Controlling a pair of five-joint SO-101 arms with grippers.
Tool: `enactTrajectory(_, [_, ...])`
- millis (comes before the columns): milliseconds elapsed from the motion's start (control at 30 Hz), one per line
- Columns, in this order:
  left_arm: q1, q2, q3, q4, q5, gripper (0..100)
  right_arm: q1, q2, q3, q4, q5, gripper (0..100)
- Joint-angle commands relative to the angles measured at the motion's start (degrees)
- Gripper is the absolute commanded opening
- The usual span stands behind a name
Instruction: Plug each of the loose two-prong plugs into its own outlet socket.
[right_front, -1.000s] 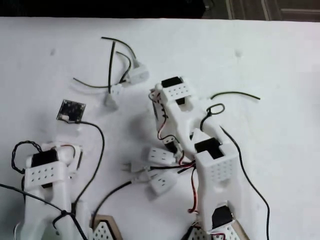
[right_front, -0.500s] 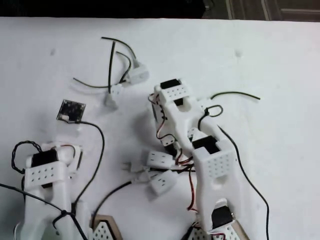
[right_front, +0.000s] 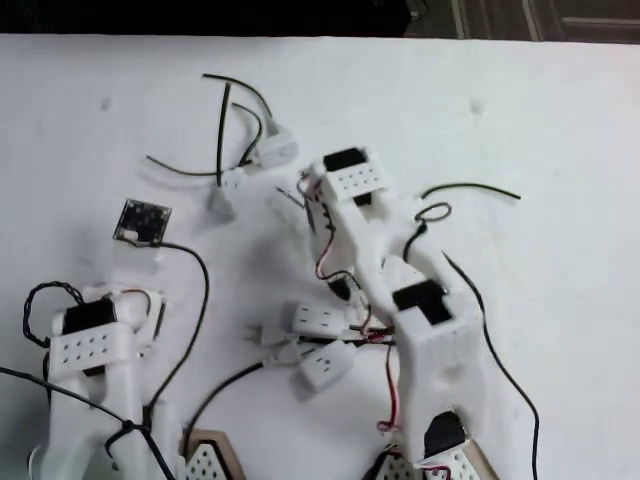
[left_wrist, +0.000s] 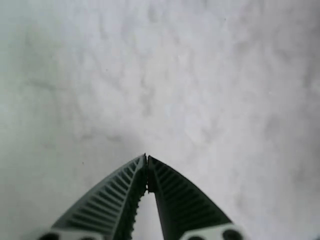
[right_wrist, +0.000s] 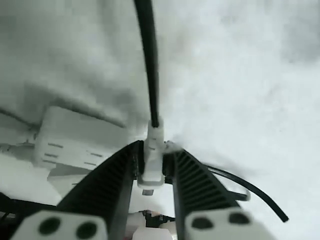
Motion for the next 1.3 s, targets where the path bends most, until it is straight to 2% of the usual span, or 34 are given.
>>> enactTrajectory(0, [-0.6, -1.5, -0.2, -1.0, -0.4, 2, -1.3, -14.5, 2.6, 1.0, -0.2, 1.7])
enactTrajectory(300, [-0.6, -1.5, -0.2, -1.0, -0.2, 2, -8.7, -43.8, 17.1, 0.7, -0.6, 1.7])
enactTrajectory(367, [-0.6, -1.5, -0.2, -1.0, -0.2, 2, -11.1, -50.2, 20.3, 0.1, -2.8, 1.7])
enactTrajectory(533, [-0.6, -1.5, -0.5, -1.9, 0.6, 2, -15.5, -63.1, 29.3, -6.1, -6.3, 1.7])
enactTrajectory(633, [-0.1, -3.7, -0.4, -4.7, 5.3, 2, -17.2, -69.1, 35.4, -12.4, -7.8, 1.7])
enactTrajectory(1000, [7.4, -30.1, 0.1, -5.7, 16.7, 2, -21.9, -82.2, 52.7, -31.5, -7.8, 1.7])
enactTrajectory(1133, [10.5, -39.6, 3.7, -5.8, 21.9, 2, -23.5, -85.2, 57.1, -37.1, -7.8, 1.7])
enactTrajectory(1267, [14.6, -48.8, 9.3, -5.8, 23.5, 2, -25.5, -87.8, 61.0, -41.6, -10.9, 1.7])
